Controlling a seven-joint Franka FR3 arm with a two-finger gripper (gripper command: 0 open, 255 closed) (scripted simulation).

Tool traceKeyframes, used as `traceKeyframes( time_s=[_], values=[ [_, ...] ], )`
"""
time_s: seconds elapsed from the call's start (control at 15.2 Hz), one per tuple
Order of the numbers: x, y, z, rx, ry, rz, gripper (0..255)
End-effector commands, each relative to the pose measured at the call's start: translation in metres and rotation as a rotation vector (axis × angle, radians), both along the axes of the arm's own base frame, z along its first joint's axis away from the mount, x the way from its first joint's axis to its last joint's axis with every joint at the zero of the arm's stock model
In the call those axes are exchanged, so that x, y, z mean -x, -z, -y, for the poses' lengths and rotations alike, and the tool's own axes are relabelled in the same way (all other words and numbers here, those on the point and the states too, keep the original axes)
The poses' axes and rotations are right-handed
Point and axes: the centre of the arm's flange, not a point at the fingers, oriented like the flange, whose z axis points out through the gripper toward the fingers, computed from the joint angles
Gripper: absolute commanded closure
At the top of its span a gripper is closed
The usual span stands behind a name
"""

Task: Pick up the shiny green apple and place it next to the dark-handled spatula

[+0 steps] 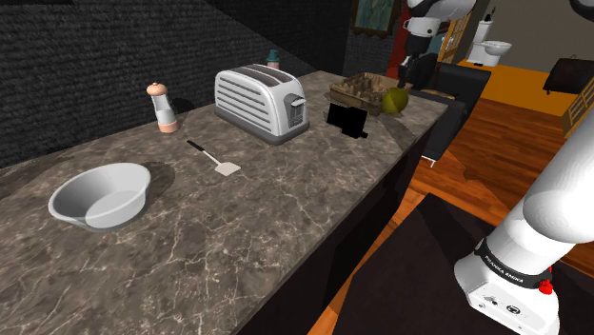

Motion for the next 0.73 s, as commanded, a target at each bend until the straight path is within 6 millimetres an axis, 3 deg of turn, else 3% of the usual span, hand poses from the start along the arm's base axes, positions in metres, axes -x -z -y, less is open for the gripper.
traceKeyframes(
  time_s=[0.0,0.66],
  values=[
    [0.000,-0.010,0.001,0.000,0.000,0.000,255],
    [0.000,-0.063,0.001,0.000,0.000,0.000,255]
  ],
)
